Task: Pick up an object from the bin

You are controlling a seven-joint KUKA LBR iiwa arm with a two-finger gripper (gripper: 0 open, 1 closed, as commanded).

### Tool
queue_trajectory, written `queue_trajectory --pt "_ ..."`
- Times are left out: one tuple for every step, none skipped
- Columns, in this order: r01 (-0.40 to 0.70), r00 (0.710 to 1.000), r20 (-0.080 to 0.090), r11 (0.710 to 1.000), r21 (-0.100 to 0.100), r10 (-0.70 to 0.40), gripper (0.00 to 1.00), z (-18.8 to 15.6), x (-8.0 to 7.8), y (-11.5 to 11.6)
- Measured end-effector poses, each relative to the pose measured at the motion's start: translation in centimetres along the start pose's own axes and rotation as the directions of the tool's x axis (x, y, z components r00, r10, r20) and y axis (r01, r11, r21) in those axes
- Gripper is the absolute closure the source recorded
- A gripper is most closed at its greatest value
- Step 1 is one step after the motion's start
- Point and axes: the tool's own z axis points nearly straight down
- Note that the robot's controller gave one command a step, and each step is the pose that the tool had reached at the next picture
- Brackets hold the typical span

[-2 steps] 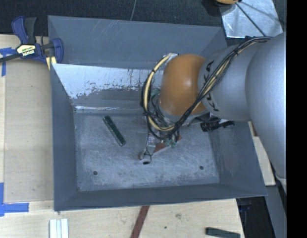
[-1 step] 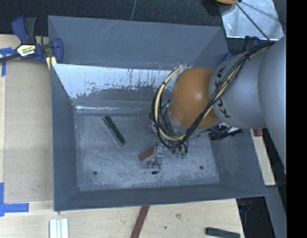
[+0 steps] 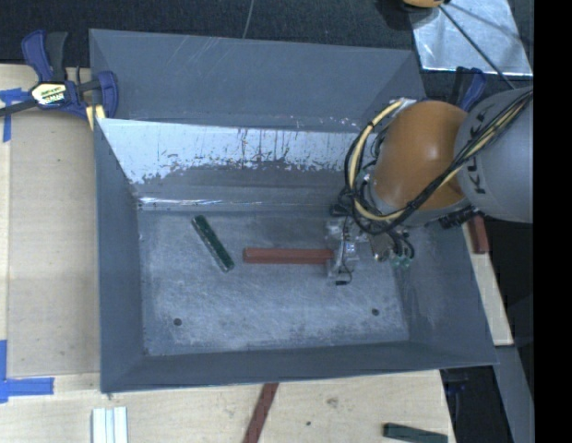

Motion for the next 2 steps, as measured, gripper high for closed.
queue_trajectory --pt "-0.001 1.0 0.0 1.0 0.0 0.001 1.0 0.0 0.0 0.0" --pt "-0.007 1.0 -0.007 1.0 -0.001 0.007 1.0 -5.3 -0.6 -0.2"
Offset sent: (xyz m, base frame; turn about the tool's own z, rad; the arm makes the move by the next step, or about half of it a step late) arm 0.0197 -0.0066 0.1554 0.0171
